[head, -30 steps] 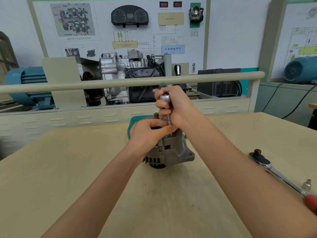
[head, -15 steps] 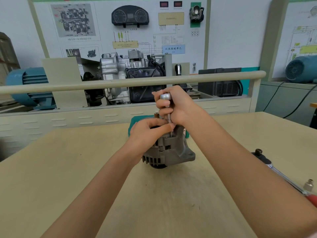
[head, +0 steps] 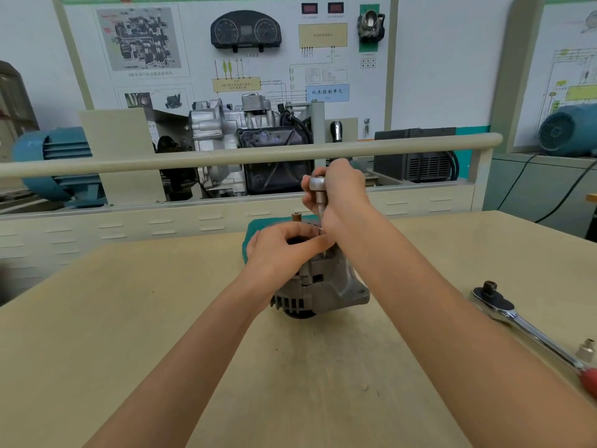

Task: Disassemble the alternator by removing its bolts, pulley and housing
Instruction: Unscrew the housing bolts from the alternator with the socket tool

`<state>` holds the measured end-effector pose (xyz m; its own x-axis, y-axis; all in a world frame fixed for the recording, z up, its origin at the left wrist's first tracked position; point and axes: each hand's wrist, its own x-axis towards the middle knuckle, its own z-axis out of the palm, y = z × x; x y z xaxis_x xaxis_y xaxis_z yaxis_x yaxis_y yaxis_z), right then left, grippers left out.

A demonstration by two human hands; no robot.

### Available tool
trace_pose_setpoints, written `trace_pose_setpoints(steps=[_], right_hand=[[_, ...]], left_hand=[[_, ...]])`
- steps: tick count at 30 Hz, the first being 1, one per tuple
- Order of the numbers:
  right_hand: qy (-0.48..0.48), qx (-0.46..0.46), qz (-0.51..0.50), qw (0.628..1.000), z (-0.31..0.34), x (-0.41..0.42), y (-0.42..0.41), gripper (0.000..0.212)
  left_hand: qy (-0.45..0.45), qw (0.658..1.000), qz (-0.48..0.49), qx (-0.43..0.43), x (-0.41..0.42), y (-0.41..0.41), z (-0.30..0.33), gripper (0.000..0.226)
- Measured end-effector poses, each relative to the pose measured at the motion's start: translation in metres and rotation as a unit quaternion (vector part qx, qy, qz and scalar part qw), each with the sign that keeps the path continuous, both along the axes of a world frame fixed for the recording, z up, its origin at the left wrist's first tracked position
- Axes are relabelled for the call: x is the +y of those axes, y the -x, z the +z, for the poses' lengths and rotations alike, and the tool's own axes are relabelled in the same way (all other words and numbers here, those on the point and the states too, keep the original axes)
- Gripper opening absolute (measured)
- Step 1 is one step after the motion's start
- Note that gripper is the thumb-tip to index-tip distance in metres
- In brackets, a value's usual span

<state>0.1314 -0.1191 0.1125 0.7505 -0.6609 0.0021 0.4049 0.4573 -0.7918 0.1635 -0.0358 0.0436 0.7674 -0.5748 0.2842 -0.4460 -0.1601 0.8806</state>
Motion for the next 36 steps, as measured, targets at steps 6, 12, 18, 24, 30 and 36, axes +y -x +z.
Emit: trace_pose_setpoints(steps=[6,12,18,24,30,36], right_hand=[[0.053,0.033,0.282,0.957,0.004,-0.017,0.008,0.026],[0.05,-0.014,0.007,0.999,-0.004,0.002,0.0,0.022],[-0.01,-0.036,-0.015,0.999,0.003,0.006,-0.002,0.021],[-0.046,0.034,0.243,0.968,0.008,-0.026,0.001,0.029],[0.043,0.06,0.267,0.961,0.009,-0.012,0.003,0.022],[0.025,-0.012,-0.072,0.997,-0.001,0.01,-0.006,0.009]], left_hand=[[0.007,1.0,-0.023,0.008,0.005,0.0,0.001,0.019],[0.002,1.0,0.014,0.003,-0.001,0.001,0.002,0.007],[0.002,1.0,0.019,0.002,-0.003,0.001,0.001,0.01],[0.002,0.999,-0.03,0.017,0.003,-0.001,0.002,0.024],[0.004,1.0,-0.02,0.022,0.003,0.0,0.004,0.014],[0.005,1.0,0.016,-0.001,-0.001,0.0,0.0,0.003]])
